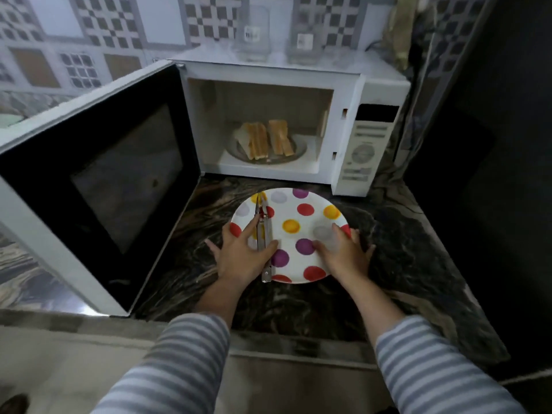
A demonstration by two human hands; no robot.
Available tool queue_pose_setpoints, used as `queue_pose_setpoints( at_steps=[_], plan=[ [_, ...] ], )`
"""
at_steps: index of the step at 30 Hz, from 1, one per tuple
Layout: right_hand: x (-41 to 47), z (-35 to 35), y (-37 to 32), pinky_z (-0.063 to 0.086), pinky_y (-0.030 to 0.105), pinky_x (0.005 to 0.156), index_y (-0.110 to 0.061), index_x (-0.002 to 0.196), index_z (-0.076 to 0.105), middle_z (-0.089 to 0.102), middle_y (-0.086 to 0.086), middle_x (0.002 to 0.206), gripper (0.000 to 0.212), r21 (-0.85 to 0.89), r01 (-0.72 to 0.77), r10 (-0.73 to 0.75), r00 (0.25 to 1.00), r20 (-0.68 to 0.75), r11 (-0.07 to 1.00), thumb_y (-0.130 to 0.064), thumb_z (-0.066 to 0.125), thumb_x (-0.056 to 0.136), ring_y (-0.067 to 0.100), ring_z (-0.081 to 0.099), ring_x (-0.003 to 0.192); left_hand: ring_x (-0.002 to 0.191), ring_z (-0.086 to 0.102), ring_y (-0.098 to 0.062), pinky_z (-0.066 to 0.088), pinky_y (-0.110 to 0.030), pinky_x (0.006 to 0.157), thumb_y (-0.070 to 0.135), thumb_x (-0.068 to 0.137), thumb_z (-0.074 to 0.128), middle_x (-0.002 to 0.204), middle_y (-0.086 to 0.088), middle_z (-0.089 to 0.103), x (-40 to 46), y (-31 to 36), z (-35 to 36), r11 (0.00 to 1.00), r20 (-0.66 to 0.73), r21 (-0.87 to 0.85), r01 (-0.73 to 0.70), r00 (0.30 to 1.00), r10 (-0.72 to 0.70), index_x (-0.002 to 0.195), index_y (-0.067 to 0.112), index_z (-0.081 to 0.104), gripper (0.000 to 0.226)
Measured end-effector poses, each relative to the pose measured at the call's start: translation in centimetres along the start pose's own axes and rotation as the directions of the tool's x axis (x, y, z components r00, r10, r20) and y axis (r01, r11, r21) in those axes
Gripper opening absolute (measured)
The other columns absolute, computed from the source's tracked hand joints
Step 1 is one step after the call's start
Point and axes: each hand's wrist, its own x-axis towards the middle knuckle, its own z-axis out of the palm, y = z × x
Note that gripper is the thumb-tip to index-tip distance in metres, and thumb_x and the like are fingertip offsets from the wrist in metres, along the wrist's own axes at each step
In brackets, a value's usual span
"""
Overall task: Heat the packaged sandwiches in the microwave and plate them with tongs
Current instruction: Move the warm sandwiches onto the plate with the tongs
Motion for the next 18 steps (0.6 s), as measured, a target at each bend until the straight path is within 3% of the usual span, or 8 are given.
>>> queue_pose_setpoints(
  at_steps=[7,18],
  plan=[
    [4.2,0.0,1.3,-0.01,0.05,0.117,-0.037,0.15,0.021,0.007,0.003,0.162,0.068,-0.166,0.114,-0.101,0.991,0.086,0.98,-0.067,0.031,0.09,0.016,-0.007,0.148,0.149,-0.003,-0.019,-0.012,-0.051,0.115,0.081,0.08,0.027,0.162,-0.005,0.0,1.3,0.7,1.4,0.964,0.017,0.25,0.093,0.995,-0.1,0.145,0.055,0.011,0.072],
    [5.4,0.2,1.3,-0.009,0.052,0.117,-0.036,0.149,0.026,0.007,0.006,0.162,0.062,-0.134,0.134,-0.127,0.99,0.053,0.982,-0.061,0.031,0.092,0.019,-0.004,0.149,0.148,-0.007,-0.014,-0.008,-0.05,0.117,0.082,0.08,0.011,0.162,0.001,-0.005,1.8,0.8,2.0,0.942,-0.031,0.314,0.119,0.993,-0.115,0.147,0.052,0.012,0.073]
  ],
)
